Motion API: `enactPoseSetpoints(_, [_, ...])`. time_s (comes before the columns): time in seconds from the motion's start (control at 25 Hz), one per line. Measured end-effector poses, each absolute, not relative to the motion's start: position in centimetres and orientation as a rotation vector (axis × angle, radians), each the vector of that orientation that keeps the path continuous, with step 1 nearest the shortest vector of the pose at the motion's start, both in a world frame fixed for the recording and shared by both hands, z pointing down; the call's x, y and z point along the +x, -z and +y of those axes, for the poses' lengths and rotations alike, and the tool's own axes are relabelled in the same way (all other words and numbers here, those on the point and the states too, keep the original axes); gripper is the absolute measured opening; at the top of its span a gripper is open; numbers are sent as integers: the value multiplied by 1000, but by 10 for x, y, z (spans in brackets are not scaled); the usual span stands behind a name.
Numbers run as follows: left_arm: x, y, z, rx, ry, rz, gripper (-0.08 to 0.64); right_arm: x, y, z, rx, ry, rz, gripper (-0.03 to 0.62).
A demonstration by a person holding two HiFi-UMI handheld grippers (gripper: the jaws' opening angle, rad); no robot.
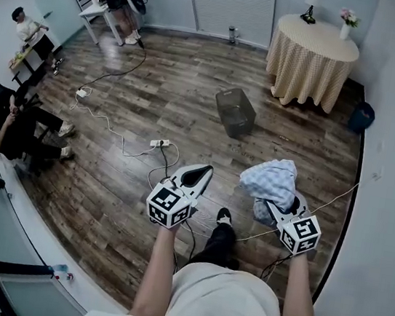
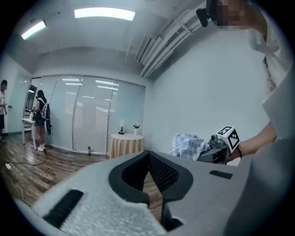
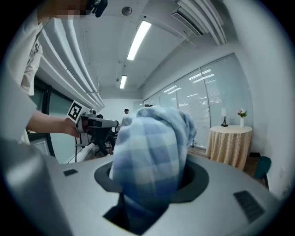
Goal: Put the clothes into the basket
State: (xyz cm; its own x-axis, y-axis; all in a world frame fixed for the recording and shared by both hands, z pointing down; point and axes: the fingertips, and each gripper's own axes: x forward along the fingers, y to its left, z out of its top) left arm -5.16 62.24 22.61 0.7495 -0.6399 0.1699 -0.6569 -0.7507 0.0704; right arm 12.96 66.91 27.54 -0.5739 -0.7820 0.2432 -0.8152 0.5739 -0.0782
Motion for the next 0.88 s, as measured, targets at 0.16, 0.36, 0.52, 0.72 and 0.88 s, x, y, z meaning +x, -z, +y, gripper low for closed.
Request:
enactPoseSetpoints(0.16, [-41, -225, 616, 2858, -231, -1037, 12, 131, -273, 658, 1333, -263, -2676, 222])
enactPoseSetpoints(0.36, [-40, -222, 570, 2897, -283, -989, 12, 126, -256, 615, 1272, -188, -2708, 222])
enactPoseSetpoints(0.52, [-34, -203, 537, 2845, -196, -1044, 12, 133, -248, 579, 1382, -314, -2731, 222])
enactPoseSetpoints(0.72, [-6, -218, 524, 2895, -200, -971, 12, 134, -247, 555, 1401, -308, -2767, 222])
enactPoseSetpoints(0.88, [-3, -238, 494, 2875, -245, -928, 12, 135, -249, 526, 1332, -252, -2730, 222])
